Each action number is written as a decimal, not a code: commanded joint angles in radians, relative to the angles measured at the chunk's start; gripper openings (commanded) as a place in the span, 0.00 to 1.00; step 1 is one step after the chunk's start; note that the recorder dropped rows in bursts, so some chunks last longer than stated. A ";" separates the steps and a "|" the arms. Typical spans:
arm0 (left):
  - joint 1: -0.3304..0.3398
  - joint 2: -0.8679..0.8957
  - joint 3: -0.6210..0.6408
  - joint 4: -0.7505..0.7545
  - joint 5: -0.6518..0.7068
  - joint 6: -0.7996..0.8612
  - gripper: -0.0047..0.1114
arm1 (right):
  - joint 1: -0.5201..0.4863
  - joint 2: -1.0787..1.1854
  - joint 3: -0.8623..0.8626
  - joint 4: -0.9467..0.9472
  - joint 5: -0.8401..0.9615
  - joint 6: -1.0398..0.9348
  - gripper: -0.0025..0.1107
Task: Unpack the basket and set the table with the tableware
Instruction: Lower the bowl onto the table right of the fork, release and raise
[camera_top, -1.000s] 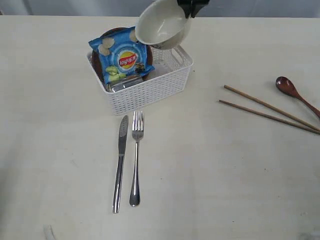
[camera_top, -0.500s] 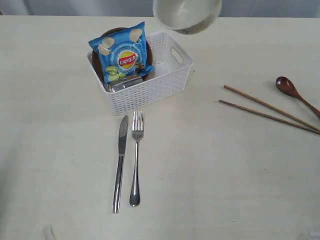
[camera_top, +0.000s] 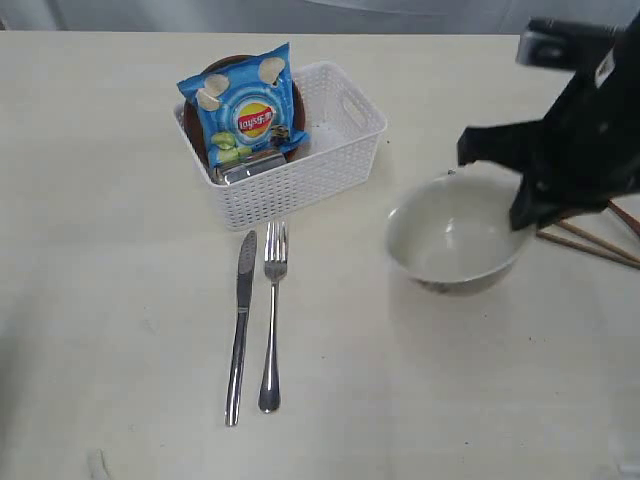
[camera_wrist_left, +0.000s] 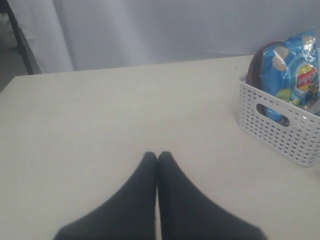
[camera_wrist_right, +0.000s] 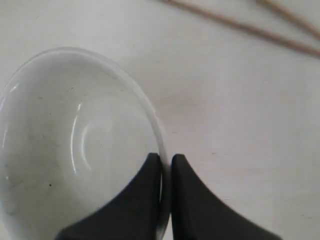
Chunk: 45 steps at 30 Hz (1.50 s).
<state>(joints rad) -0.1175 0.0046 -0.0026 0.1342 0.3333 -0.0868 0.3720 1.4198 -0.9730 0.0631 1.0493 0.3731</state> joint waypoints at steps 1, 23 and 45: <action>0.004 -0.005 0.003 0.000 -0.007 0.002 0.04 | 0.007 -0.007 0.179 0.243 -0.264 -0.146 0.02; 0.004 -0.005 0.003 0.000 -0.007 0.002 0.04 | -0.021 0.068 0.440 0.171 -0.555 -0.135 0.02; 0.004 -0.005 0.003 0.000 -0.007 0.002 0.04 | -0.178 0.132 -0.057 -0.449 -0.012 0.052 0.62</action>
<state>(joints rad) -0.1175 0.0046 -0.0026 0.1342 0.3333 -0.0868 0.2729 1.5186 -1.0051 -0.3574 1.0155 0.4348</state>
